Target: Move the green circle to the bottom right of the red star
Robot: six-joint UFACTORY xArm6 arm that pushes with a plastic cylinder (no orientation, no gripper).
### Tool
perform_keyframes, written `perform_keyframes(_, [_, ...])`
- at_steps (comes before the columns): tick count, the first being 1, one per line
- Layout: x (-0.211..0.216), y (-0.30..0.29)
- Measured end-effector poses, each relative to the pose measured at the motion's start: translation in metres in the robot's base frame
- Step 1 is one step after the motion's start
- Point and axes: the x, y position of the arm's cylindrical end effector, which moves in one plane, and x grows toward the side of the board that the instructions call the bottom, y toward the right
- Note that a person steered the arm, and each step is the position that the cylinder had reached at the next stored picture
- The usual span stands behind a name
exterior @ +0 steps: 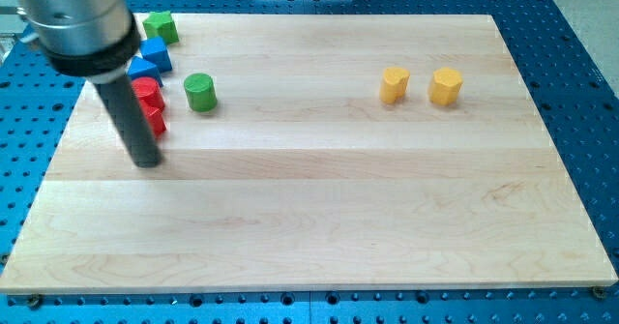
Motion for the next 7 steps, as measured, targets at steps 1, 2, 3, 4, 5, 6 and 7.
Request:
perform_keyframes(1, [-0.015,0.102])
perform_keyframes(2, [-0.089,0.153])
perform_keyframes(3, [-0.151,0.137])
perform_keyframes(4, [-0.164,0.07])
perform_keyframes(5, [-0.165,0.023])
perform_keyframes(6, [-0.146,0.018])
perform_keyframes(7, [-0.122,0.02])
